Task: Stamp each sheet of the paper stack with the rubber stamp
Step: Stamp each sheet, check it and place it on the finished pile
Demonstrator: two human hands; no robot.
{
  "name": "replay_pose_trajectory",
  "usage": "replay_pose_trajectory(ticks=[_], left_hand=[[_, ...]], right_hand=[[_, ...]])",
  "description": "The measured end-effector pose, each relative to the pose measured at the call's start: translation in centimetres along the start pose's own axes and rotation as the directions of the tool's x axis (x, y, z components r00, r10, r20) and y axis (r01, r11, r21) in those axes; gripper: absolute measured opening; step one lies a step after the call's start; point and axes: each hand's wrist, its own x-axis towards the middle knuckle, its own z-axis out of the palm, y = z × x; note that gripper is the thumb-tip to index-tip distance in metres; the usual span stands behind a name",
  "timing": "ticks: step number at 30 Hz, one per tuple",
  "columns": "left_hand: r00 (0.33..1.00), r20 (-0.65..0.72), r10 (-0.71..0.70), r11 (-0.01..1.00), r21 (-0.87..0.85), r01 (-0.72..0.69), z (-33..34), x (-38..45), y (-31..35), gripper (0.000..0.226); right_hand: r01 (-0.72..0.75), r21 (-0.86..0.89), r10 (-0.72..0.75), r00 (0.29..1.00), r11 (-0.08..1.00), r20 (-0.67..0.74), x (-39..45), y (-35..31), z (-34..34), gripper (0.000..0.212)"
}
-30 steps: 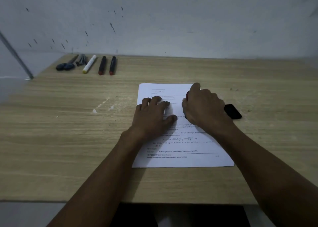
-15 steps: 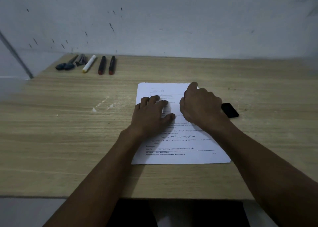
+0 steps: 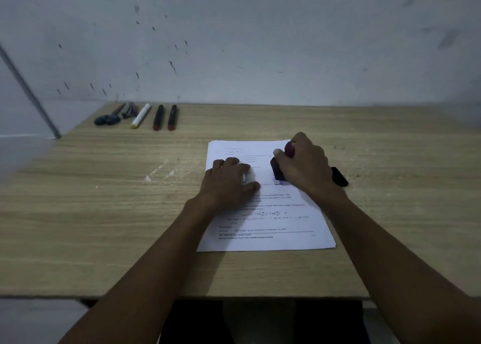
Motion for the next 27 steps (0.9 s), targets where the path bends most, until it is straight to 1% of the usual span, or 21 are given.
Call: replay_pose_trajectory(ticks=[2,4,5,7,8,11,14,17,22,27], left_hand=[[1.000,0.001,0.000,1.000,-0.024,0.000,0.0,0.2,-0.2,0.057],[0.998,-0.060,0.007,0.997,-0.081,-0.012,0.2,0.3,-0.3,0.057],[0.994,-0.105,0.012,0.993,-0.115,-0.024,0.2,0.5,-0.2,0.057],[0.983,-0.181,0.035,0.980,-0.188,-0.070,0.1,0.5,0.2,0.064],[0.977,-0.207,0.046,0.969,-0.230,-0.094,-0.1,0.6,0.6,0.063],[0.960,-0.274,0.061,0.935,-0.322,-0.151,-0.2,0.7,1.9,0.040],[0.939,-0.332,0.086,0.918,-0.340,-0.204,0.2,0.8,3.3,0.030],[0.928,-0.363,0.091,0.905,-0.358,-0.228,0.8,0.9,4.2,0.026],[0.910,-0.405,0.087,0.893,-0.373,-0.251,0.9,1.0,4.7,0.023],[0.900,-0.434,0.045,0.892,-0.387,-0.232,0.5,0.9,4.0,0.023]], right_hand=[[-0.026,0.135,0.034,0.998,0.990,-0.057,0.4,1.1,-0.9,0.029],[-0.048,0.196,0.070,0.992,0.979,-0.106,0.8,2.4,-2.3,0.029],[-0.063,0.198,0.090,0.987,0.978,-0.134,1.1,3.1,-3.1,0.029],[-0.083,0.165,0.113,0.977,0.983,-0.183,1.4,4.6,-4.4,0.028],[-0.092,0.141,0.119,0.973,0.986,-0.196,1.6,5.4,-4.9,0.028],[-0.101,0.072,0.114,0.971,0.992,-0.210,1.6,7.1,-6.1,0.024],[-0.106,0.004,0.104,0.973,0.994,-0.204,1.4,8.3,-6.9,0.018],[-0.113,-0.024,0.107,0.978,0.993,-0.178,1.2,8.6,-6.9,0.018],[-0.071,-0.068,0.063,0.992,0.995,-0.110,1.2,8.5,-6.2,0.020],[-0.060,-0.072,0.052,0.993,0.996,-0.103,1.4,8.2,-6.0,0.025]])
